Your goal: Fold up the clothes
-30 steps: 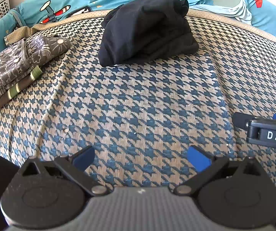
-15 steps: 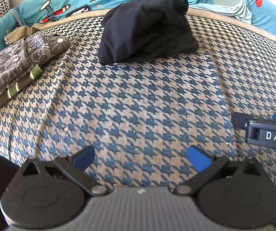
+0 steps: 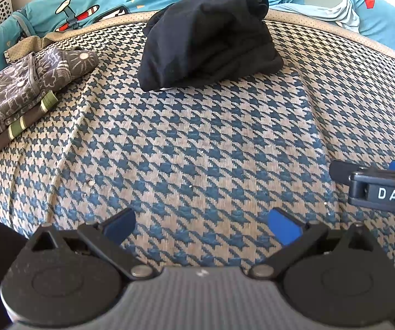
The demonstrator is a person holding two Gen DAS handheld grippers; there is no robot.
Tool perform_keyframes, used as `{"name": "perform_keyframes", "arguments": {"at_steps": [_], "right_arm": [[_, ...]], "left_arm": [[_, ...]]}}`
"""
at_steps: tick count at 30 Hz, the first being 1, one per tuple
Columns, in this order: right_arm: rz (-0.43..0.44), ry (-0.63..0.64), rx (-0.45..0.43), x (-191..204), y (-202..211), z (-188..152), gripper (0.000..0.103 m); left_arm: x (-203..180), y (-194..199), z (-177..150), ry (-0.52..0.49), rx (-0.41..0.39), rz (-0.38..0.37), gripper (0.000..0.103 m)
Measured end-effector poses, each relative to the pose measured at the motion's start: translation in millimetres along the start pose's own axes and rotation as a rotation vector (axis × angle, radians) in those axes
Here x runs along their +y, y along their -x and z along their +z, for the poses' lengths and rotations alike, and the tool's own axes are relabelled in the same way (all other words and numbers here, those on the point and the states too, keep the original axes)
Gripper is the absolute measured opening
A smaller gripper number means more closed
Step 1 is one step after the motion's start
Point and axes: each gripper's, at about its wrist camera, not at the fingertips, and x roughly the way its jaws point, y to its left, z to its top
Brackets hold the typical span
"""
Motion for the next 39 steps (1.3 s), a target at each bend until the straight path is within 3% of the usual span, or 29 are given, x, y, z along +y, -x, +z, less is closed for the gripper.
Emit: {"name": "perform_keyframes", "arguments": {"at_steps": [39], "right_arm": [[0.016,0.035,0.04,17,-18,3,0.103]], "left_arm": [[10,-26,7,0.032,0.043,-0.012,0.103]]}}
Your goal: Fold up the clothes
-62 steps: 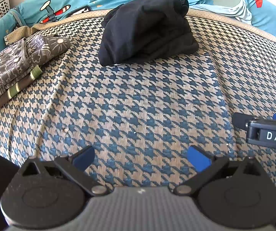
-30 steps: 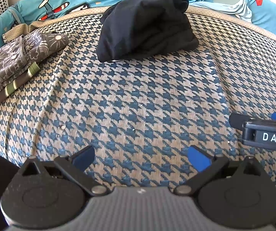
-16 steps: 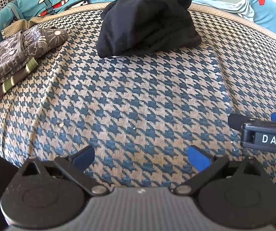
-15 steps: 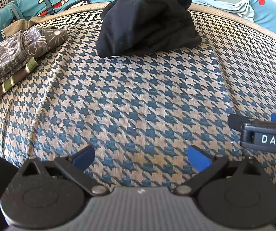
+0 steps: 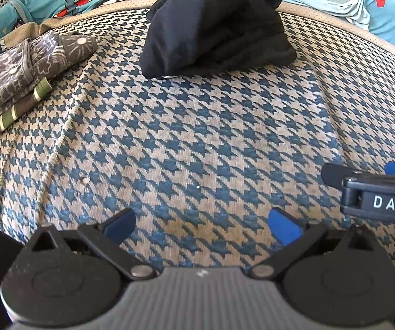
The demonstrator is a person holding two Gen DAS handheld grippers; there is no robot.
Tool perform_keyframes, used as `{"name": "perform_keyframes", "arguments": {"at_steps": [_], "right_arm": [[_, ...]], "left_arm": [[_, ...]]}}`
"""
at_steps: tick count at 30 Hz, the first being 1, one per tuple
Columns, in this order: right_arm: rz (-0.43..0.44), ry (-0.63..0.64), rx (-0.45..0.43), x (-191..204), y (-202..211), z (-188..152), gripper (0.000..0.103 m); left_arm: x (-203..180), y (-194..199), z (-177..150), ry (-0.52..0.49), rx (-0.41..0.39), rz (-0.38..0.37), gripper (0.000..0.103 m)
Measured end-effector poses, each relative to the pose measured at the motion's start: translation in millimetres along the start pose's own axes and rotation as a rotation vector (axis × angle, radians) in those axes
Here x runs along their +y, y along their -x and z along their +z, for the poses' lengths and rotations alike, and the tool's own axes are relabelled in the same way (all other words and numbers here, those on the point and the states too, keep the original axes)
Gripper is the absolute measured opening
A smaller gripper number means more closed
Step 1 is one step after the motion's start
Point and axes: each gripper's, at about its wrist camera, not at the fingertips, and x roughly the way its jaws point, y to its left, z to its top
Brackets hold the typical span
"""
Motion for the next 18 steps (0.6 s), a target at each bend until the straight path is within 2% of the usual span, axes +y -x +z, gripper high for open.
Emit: {"name": "perform_keyframes", "arguments": {"at_steps": [6,11,18], "right_arm": [[0.007,-0.003,-0.002,4,-4,4,0.103],[0.003,0.018,-0.03,7,-7,13,0.103],[0.067,-0.035,-0.048,3,-15,39,0.103]], "left_arm": [[8,-7,9,0.003,-0.011,0.024,0.103],[17,-11,24,0.009,-0.028,0.011,0.103],[29,-15,52,0.016,-0.065,-0.004,0.103]]}}
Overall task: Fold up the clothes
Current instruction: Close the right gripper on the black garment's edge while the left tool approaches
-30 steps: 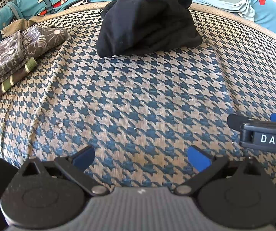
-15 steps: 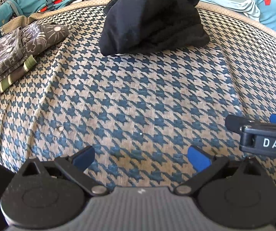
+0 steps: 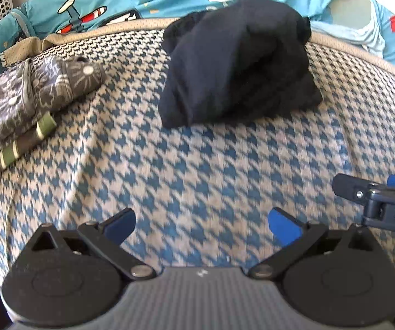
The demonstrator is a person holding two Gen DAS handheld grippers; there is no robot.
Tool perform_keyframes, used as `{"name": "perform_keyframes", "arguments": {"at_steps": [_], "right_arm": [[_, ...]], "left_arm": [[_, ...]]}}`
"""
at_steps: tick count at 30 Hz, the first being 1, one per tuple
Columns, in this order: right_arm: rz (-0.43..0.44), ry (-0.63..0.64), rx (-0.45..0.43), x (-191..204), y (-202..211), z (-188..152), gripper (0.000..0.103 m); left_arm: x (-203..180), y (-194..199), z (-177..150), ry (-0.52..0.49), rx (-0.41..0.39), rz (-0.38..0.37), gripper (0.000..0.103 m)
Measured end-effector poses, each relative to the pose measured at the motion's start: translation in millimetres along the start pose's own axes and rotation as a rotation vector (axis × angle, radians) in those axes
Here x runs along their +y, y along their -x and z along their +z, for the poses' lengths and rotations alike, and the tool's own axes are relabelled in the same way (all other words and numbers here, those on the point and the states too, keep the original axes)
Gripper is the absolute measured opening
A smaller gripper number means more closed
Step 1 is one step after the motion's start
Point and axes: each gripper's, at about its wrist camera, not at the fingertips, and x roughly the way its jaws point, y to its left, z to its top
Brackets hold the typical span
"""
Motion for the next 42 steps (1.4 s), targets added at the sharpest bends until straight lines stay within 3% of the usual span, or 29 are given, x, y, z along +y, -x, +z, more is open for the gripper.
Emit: {"name": "perform_keyframes", "arguments": {"at_steps": [5,16,20,28,31,34,35,36,42], "right_arm": [[0.051,-0.032,-0.029,-2,-5,16,0.103],[0.044,-0.069,-0.069,-3,-48,56,0.103],[0.048,-0.054,-0.074,1,-67,70,0.103],[0.015,0.026,-0.116,17,-96,80,0.103],[-0.001,0.038,-0.142,20,-98,80,0.102],[0.01,0.066,-0.183,26,-95,79,0.089],[0.024,0.083,-0.193,28,-94,80,0.07],[0.065,0.104,-0.195,31,-93,79,0.061],[0.07,0.155,-0.213,38,-90,75,0.05]], "left_arm": [[8,-5,27,-0.013,-0.037,0.001,0.103],[22,-25,84,-0.03,-0.1,0.025,0.103],[27,-42,96,-0.001,-0.085,0.008,0.103],[25,-67,110,-0.029,-0.108,0.058,0.103],[33,-74,113,0.021,-0.072,0.02,0.103],[37,-77,112,0.039,-0.064,0.002,0.103],[37,-78,111,0.038,-0.066,0.003,0.103],[37,-77,110,0.036,-0.069,0.004,0.103],[31,-75,105,0.01,-0.096,-0.017,0.103]]}}
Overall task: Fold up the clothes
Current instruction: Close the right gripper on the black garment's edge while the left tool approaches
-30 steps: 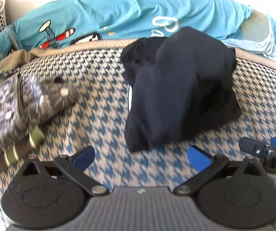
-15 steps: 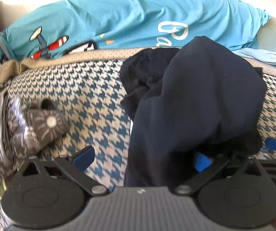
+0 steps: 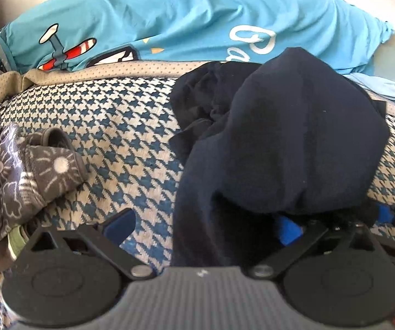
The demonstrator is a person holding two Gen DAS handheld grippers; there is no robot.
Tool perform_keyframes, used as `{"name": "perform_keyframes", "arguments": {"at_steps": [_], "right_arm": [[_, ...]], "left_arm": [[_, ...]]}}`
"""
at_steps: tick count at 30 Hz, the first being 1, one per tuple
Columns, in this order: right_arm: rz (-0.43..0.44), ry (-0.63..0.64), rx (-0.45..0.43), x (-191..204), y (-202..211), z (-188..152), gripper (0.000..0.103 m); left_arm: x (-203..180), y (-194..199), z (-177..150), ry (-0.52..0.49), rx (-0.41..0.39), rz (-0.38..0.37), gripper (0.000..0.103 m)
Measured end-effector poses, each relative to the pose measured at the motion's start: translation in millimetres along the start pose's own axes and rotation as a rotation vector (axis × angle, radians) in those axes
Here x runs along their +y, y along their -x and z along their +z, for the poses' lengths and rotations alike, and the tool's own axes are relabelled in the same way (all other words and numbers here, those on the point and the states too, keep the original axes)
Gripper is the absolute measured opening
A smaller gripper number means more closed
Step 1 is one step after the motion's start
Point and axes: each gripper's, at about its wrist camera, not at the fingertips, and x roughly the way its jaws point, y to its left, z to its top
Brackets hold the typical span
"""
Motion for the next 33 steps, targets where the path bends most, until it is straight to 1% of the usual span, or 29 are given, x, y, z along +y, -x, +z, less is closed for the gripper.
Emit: {"name": "perform_keyframes", "arguments": {"at_steps": [2,3,4,5,9,13,26,33], "right_arm": [[0.012,0.007,-0.001,0,3,0,0.035],[0.016,0.011,-0.001,0,3,1,0.03],[0.019,0.015,0.0,0,3,1,0.02],[0.022,0.011,0.0,-1,4,2,0.018],[0.044,-0.036,0.004,-7,11,4,0.015],[0.066,-0.079,0.004,-15,20,5,0.014],[0.067,-0.068,-0.02,-26,55,5,0.014],[0.055,-0.078,-0.035,-35,76,2,0.014]], "left_arm": [[-4,1,-2,-0.012,-0.008,-0.014,0.102],[-6,2,-3,-0.024,-0.014,-0.016,0.101],[-9,4,-4,-0.039,-0.021,-0.017,0.1],[-12,5,-5,-0.053,-0.028,-0.018,0.098],[-22,13,-10,-0.103,-0.056,-0.023,0.095],[-24,18,-10,-0.088,-0.046,-0.064,0.095],[-40,43,-16,-0.106,-0.053,-0.143,0.095],[-57,56,-23,-0.149,-0.059,-0.171,0.095]]}}
